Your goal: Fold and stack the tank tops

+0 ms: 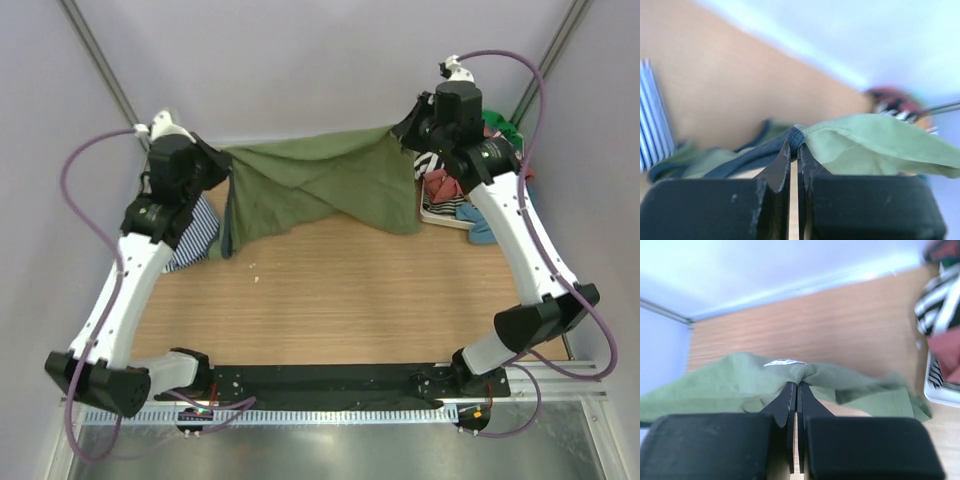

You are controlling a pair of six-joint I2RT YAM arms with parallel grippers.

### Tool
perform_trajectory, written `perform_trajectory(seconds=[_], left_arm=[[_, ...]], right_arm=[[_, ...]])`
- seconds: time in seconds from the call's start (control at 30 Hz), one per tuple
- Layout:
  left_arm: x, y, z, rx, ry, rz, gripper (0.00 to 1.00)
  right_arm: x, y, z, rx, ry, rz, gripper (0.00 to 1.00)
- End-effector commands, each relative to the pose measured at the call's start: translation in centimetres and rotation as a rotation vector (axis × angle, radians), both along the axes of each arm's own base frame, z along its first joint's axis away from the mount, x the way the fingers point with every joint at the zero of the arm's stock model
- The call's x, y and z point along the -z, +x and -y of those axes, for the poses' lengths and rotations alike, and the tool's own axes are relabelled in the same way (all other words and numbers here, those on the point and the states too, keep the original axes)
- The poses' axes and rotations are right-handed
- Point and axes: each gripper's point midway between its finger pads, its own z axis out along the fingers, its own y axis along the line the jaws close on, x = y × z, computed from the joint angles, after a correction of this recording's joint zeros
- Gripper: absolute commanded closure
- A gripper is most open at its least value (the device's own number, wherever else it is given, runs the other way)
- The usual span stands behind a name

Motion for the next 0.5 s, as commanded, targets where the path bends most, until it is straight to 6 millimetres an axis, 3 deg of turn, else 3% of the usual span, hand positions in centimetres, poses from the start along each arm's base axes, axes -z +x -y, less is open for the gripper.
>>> perform_trajectory(seconds=[0.0,0.03,0.07,0.17,0.2,0.23,0.27,0.3,0.33,0.4,0.47], left_arm=[[-11.2,-4.8,-2.4,-0.001,0.078,0.236,1.0],[-14.3,-6.4,-2.9,0.002,0.083,0.312,1.0],[-17.1,-9.3,-3.7,0.01,0.092,0.398,1.0],[-22.0,-15.5,-3.9,0.095,0.113,0.579,1.0],[-22.8,-17.2,-3.3,0.154,0.111,0.621,1.0],[-23.6,-18.6,-3.0,0.185,0.108,0.657,1.0],[-24.1,-19.9,-2.8,0.214,0.101,0.686,1.0],[-24.9,-22.4,-2.4,0.266,0.088,0.743,1.0],[-25.3,-23.3,-2.2,0.289,0.081,0.768,1.0],[-26.6,-26.1,-2.1,0.325,0.059,0.856,1.0],[-26.8,-27.0,-1.7,0.356,0.048,0.874,1.0]], right_arm=[[-9.0,-5.6,0.0,-0.132,0.018,0.17,0.99],[-10.0,-6.6,0.3,-0.139,0.024,0.203,0.99],[-11.2,-7.9,0.8,-0.14,0.029,0.246,0.99],[-14.6,-13.6,1.4,-0.218,0.089,0.402,0.99],[-15.6,-14.9,1.5,-0.237,0.108,0.449,0.99],[-16.4,-17.8,2.0,-0.271,0.129,0.503,0.99],[-16.9,-19.1,2.1,-0.288,0.143,0.529,0.99],[-17.4,-20.4,2.4,-0.298,0.153,0.556,0.99],[-17.9,-22.6,2.8,-0.318,0.164,0.593,0.99],[-18.5,-24.7,3.3,-0.336,0.174,0.635,0.99],[-19.1,-27.0,3.6,-0.37,0.182,0.675,0.99]])
